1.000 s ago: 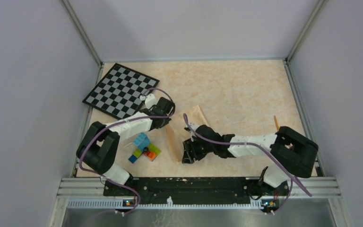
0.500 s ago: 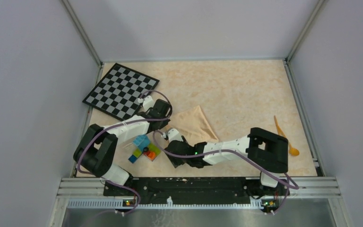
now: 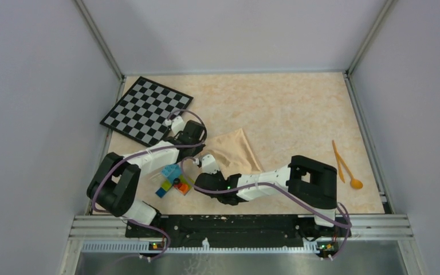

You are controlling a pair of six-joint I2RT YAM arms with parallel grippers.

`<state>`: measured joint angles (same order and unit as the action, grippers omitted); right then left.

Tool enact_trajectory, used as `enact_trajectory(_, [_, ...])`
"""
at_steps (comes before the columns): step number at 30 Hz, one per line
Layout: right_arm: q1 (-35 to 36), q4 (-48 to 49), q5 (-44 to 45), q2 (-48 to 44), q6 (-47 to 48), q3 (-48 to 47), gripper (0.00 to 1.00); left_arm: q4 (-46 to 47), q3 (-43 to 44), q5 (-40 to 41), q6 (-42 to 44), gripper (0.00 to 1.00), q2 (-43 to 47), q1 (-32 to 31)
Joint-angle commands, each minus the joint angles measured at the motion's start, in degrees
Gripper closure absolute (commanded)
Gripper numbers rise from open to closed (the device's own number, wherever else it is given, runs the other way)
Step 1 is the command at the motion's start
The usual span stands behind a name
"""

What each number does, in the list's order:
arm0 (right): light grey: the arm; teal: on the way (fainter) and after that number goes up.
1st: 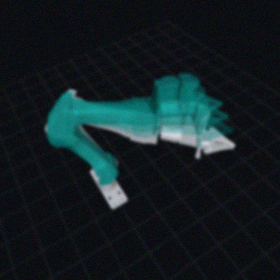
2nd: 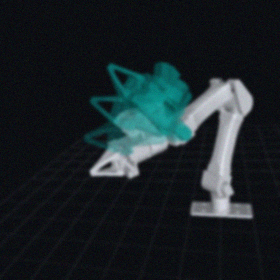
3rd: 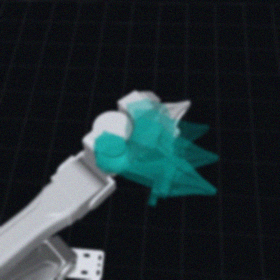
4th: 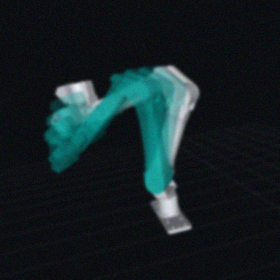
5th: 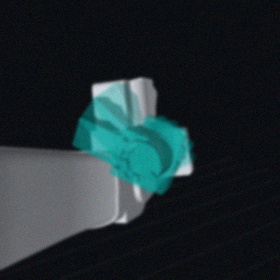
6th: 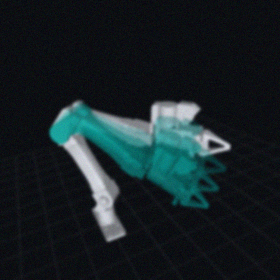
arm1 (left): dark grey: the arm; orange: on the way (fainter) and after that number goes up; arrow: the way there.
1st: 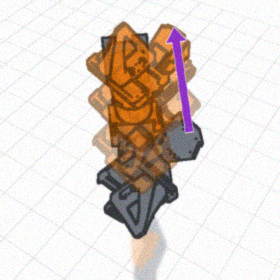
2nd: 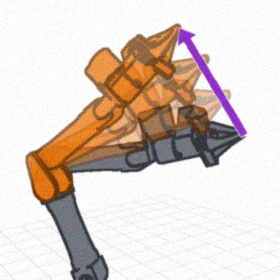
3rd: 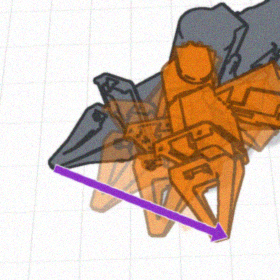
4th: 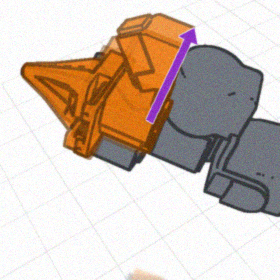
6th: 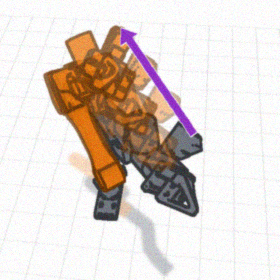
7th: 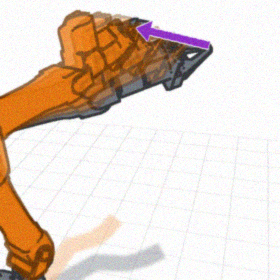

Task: Fold the napkin into a case and place the utensils inside
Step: Pick up the lower triangle-folded napkin from the center of the board.

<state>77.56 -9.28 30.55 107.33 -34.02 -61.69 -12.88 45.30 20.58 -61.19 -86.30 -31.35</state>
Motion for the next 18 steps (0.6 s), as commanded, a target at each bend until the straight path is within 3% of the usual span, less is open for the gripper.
enact_trajectory(1, [0.4,-8.26,4.13,2.42,-2.17,1.49,1.0,-0.5,0.5,1.05,0.05,1.0,2.72,0.2])
enact_trajectory(5, [0.4,-2.46,1.99,-3.79,1.41,3.61,1.0,-2.82,0.71,3.34,-1.02,1.0,3.71,0.18])
enact_trajectory(11, [-1.32,14.8,-10.89,-18.7,1.63,15.53,1.0,-9.16,4.89,5.67,-1.22,1.0,3.77,0.15])
enact_trajectory(18, [-11.62,38.6,-35.11,-26.71,-9.5,31.46,1.0,-33.59,21.1,12.68,-13.28,1.0,-6.4,-1.52])
